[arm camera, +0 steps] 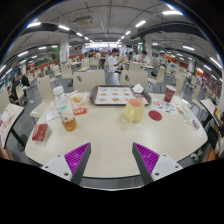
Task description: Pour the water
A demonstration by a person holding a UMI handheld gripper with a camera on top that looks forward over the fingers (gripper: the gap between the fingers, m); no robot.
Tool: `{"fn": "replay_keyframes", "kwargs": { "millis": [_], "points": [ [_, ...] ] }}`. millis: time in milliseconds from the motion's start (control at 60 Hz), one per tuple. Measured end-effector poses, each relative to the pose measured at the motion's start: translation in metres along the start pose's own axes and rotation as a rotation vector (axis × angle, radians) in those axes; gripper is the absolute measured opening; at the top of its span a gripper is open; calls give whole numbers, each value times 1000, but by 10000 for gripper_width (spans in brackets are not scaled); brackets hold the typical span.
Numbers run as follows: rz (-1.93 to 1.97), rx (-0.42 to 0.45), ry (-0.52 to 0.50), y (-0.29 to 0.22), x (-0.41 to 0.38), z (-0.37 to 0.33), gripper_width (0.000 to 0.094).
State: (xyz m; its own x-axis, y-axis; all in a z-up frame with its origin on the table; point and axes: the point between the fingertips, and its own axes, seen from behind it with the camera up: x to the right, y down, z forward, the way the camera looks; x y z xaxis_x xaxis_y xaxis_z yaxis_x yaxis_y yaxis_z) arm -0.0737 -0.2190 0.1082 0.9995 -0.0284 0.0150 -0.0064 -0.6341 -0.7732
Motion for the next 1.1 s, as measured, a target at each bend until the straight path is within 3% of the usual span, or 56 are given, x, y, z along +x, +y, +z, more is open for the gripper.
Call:
{"fn": "replay_keyframes", "kwargs": {
  "millis": [283, 633, 717, 783, 1017, 1100],
  "points": [
    [-16, 124, -152, -32, -157, 57, 852],
    [3, 265, -112, -96, -205, 148, 834],
    [-2, 276, -99, -102, -207, 162, 735],
    [-4, 283, -89, -103, -207, 169, 561],
    [-25, 283, -90, -105, -207, 170, 414],
    [-25, 278, -97, -108, -207, 166, 414]
  ]
}}
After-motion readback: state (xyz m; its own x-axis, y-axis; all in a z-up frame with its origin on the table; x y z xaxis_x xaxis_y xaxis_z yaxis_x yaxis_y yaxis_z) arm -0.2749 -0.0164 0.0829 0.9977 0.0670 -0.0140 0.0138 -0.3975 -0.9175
